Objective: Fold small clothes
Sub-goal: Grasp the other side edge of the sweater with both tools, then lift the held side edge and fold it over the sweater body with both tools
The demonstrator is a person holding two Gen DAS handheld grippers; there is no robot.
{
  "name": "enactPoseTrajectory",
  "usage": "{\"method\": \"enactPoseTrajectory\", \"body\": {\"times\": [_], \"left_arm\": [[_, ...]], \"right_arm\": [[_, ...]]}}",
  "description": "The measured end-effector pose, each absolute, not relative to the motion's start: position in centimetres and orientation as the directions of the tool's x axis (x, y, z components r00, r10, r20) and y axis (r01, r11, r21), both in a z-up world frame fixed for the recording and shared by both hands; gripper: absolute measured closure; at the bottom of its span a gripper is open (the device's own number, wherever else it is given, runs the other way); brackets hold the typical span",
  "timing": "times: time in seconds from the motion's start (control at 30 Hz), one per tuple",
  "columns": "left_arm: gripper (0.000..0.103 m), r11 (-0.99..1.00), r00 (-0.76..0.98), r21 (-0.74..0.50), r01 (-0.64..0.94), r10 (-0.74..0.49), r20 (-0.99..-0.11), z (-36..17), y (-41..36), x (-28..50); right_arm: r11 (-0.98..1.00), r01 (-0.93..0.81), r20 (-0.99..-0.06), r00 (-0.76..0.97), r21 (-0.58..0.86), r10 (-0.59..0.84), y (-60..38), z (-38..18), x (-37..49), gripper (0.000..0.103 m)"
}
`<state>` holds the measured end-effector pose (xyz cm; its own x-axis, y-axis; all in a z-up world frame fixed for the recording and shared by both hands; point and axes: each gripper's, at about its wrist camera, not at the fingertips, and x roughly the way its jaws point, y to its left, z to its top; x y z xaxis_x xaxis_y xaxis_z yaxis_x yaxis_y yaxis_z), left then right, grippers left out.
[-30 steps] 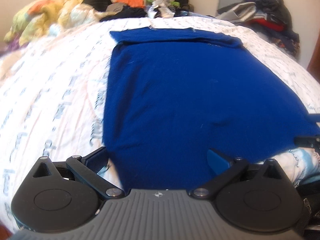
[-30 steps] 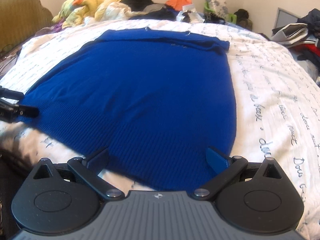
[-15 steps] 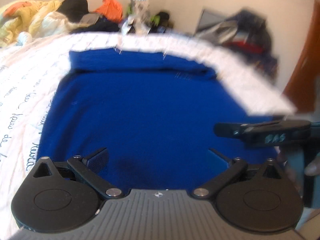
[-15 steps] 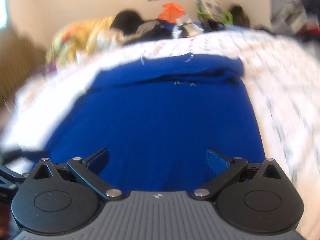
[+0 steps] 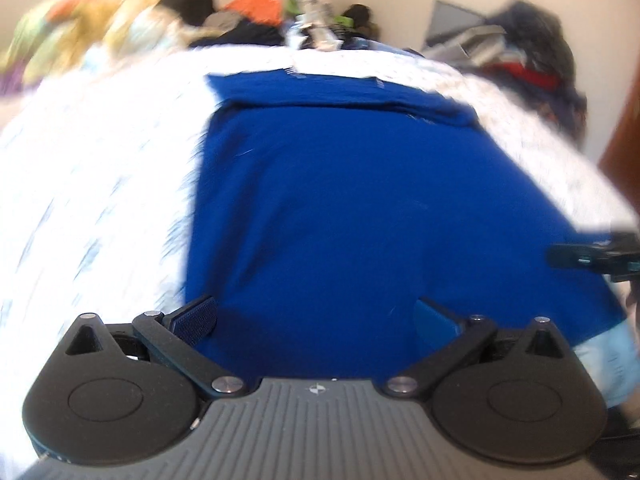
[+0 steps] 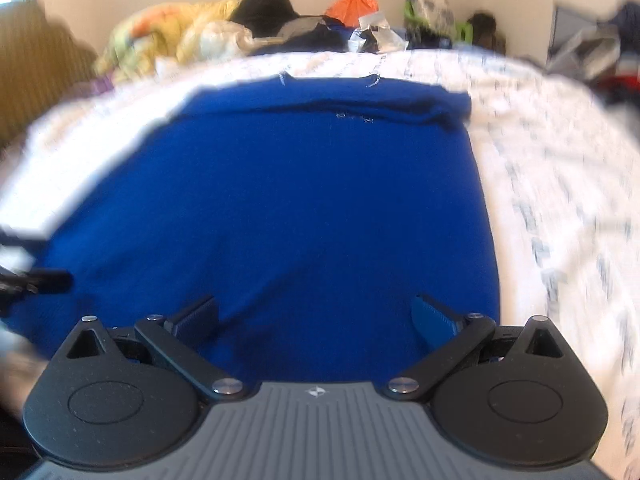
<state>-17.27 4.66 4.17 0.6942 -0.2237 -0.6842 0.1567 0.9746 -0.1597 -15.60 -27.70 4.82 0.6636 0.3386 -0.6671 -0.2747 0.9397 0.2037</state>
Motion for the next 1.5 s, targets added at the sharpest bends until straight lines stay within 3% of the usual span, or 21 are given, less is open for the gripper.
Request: {"method": "enactPoseTrajectory", "body": {"times": [0.13,0.23,0.33,0.4,0.57,0.63,0.7,0.77,0.83,0.9,0.93,0.97,1.13,1.33,1.5], "left_arm": [[0.0,0.924,0.665,-0.377,0.063,-0.321,-0.674,4.2,9.7,-18.6],[0.0,0.835,0.639,-0.549,0.033,-0.441,-0.631,4.0,11.8,-18.3],[0.0,0.62,0.532,-0.784,0.025,-0.673,-0.515,2.2,13.2,-17.4],[0.001,0.505,0.479,-0.863,0.012,-0.76,-0.438,1.3,13.8,-17.1],[0.013,0.502,0.47,-0.865,-0.026,-0.757,-0.454,1.1,14.6,-17.4],[0.024,0.528,0.47,-0.848,-0.04,-0.74,-0.482,1.1,14.7,-17.5],[0.037,0.561,0.47,-0.827,-0.041,-0.72,-0.511,1.1,14.6,-17.4],[0.055,0.598,0.473,-0.8,-0.045,-0.693,-0.544,1.1,14.4,-17.5],[0.082,0.628,0.47,-0.776,-0.061,-0.668,-0.577,1.0,14.4,-17.3],[0.096,0.639,0.462,-0.765,-0.086,-0.655,-0.599,0.8,14.6,-17.0],[0.099,0.655,0.455,-0.75,-0.091,-0.642,-0.616,0.9,14.5,-16.7],[0.099,0.67,0.454,-0.738,-0.08,-0.634,-0.626,1.2,14.4,-16.6],[0.1,0.707,0.461,-0.706,0.045,-0.641,-0.613,4.3,13.2,-15.6],[0.1,0.694,0.565,-0.706,0.14,-0.642,-0.519,9.2,13.2,-9.6],[0.1,0.713,0.663,-0.68,0.173,-0.594,-0.455,11.6,12.6,1.3]], "right_arm": [[0.823,-0.149,-0.606,0.608,0.547,0.513,-35.1,5.5,-16.6,0.0],[0.776,0.021,-0.631,0.596,0.631,0.497,-39.9,4.8,-17.0,0.0],[0.658,0.038,-0.564,0.552,0.752,0.614,-41.8,3.6,-17.7,0.0],[0.557,0.034,-0.504,0.473,0.83,0.723,-41.5,2.8,-17.7,0.0],[0.534,-0.02,-0.481,0.404,0.845,0.778,-39.9,2.9,-17.6,0.0],[0.524,-0.005,-0.474,0.418,0.852,0.775,-40.3,2.9,-17.5,0.0],[0.531,0.004,-0.482,0.426,0.847,0.766,-40.6,2.9,-17.6,0.007],[0.565,0.011,-0.515,0.426,0.825,0.744,-40.6,2.8,-18.5,0.04],[0.599,0.022,-0.551,0.421,0.8,0.72,-40.7,2.6,-18.5,0.06],[0.596,0.036,-0.553,0.421,0.802,0.719,-41.0,2.2,-18.4,0.069],[0.598,0.042,-0.557,0.422,0.8,0.715,-41.1,1.8,-18.4,0.086],[0.621,0.048,-0.58,0.419,0.782,0.698,-41.0,1.6,-18.4,0.098],[0.64,0.011,-0.584,0.422,0.768,0.694,-40.9,1.9,-18.2,0.098],[0.519,-0.081,-0.406,0.525,0.851,0.748,-42.2,5.1,-14.2,0.098],[0.439,-0.16,-0.25,0.632,0.884,0.734,-43.0,7.5,-3.2,0.098]]}}
